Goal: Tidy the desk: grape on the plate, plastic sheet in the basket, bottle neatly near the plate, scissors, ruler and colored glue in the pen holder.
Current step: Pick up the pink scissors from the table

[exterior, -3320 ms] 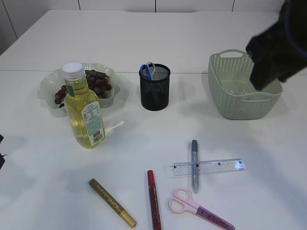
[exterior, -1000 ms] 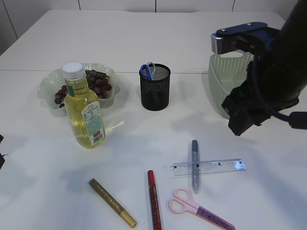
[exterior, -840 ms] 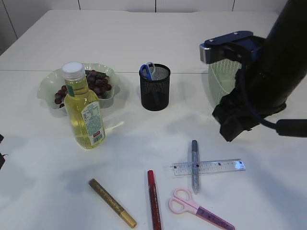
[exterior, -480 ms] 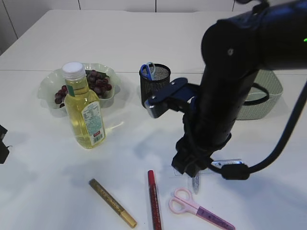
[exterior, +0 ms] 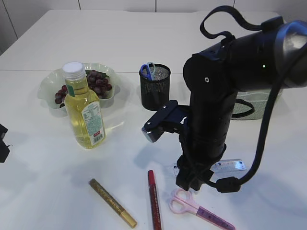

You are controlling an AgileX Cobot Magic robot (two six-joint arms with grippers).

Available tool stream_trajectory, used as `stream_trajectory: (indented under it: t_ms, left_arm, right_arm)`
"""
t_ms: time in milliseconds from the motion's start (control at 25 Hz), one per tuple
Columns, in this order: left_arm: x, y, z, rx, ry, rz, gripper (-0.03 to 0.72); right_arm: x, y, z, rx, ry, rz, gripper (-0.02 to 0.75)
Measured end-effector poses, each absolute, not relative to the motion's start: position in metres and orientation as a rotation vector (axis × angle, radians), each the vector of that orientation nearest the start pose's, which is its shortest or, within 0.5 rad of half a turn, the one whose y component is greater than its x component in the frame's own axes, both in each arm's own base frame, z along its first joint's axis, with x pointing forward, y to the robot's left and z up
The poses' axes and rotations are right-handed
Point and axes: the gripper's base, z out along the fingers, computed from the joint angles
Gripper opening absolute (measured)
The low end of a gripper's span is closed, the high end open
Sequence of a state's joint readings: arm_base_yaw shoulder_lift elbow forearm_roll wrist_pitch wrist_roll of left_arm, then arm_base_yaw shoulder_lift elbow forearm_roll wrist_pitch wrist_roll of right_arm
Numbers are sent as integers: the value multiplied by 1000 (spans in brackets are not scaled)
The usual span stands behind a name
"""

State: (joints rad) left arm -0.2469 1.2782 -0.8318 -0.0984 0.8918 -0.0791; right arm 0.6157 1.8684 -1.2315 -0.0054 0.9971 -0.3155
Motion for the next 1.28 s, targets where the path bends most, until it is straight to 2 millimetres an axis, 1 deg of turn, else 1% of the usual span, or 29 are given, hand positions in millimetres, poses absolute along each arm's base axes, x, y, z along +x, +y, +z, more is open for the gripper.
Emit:
stream_trajectory:
  t_ms: [160,360,640,840,1080,1280]
  left_arm:
    - [218,-62,251,168,2829,-195,309]
    - [218,-62,251,168,2829,-195,309]
    - [218,-62,251,168,2829,-195,309]
    - [218,-62,251,169,2829,-193,308]
    - [218,-62,251,170,2828,-191,309]
    - [218,-62,251,170,2828,-191,309]
  right_arm:
    - [280,198,177,-1486,2798,-15,384]
    - [278,198,177,-1497,2815,6,384]
    - [267,192,163,-1512,2862,25,384]
    - [273,198,160,-1450,2813,63,384]
    - [274,201,139,-1464,2861,66,384]
    - [274,202,135,-1463,2870,69,384]
